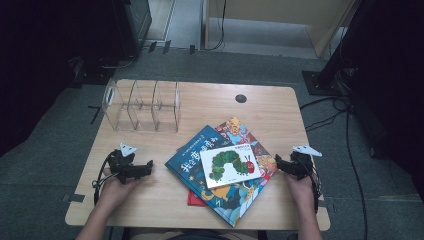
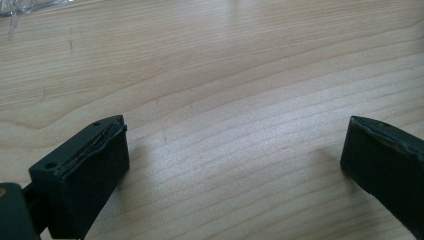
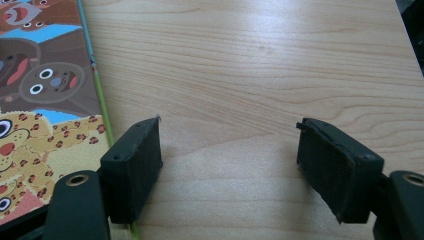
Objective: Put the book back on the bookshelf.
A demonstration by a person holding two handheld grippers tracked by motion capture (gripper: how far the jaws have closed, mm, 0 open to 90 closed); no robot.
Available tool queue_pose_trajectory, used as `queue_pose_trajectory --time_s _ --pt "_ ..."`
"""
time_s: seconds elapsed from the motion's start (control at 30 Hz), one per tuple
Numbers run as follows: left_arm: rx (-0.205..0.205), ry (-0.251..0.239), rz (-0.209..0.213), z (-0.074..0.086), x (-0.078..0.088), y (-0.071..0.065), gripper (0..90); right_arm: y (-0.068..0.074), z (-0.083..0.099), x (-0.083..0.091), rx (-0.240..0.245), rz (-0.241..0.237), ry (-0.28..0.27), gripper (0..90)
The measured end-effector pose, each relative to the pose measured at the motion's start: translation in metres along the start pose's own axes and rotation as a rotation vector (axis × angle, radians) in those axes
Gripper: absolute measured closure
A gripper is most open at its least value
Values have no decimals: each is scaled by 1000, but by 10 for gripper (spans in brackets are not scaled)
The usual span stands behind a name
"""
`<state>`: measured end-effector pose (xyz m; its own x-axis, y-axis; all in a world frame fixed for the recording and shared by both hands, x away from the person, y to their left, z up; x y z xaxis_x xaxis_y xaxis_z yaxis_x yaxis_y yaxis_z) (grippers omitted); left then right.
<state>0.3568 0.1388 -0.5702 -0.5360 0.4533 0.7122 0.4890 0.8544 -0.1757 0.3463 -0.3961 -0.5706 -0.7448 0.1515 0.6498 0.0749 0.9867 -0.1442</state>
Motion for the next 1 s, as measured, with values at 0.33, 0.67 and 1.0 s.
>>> queue_pose_trajectory --time_s 0.33,0.67,1.0 --pt "-19 5 22 1 0 -1 0 0 0 0 -10 8 2 257" --pt "-23 5 28 1 0 -1 0 -1 -1 4 -33 -25 28 315" --pt "-65 68 72 -3 3 -1 126 7 -10 24 -68 -127 -23 362"
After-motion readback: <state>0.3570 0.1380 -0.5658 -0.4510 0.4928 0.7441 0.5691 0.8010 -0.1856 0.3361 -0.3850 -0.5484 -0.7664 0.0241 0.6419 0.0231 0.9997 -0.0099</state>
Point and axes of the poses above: each handheld gripper's, and its own axes: x roughly backward along the jaws, z roughly out of its underside, y roughly to its left, the point moved 7 cm from there along -x, roughly forward along the jaws, and after that the axes turned 15 degrees about z, right-handed, at the moved point
